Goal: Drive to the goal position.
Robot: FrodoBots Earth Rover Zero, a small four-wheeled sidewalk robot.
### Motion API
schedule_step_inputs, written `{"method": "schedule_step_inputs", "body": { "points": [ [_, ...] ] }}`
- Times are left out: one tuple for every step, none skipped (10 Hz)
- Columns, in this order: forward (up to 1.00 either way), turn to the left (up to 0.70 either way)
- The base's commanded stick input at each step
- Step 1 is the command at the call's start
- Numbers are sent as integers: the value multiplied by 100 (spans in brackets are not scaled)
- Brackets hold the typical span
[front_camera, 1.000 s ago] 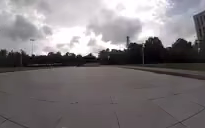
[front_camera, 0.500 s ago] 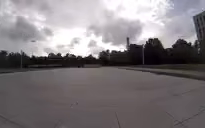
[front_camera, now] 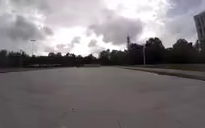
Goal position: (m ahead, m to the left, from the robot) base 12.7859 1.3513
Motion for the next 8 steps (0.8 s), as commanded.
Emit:
{"method": "schedule_step_inputs", "body": {
  "points": [
    [70, 0],
    [70, 0],
    [70, 0],
    [70, 0],
    [70, 0],
    [70, 0],
    [70, 0],
    [70, 0]
  ]
}}
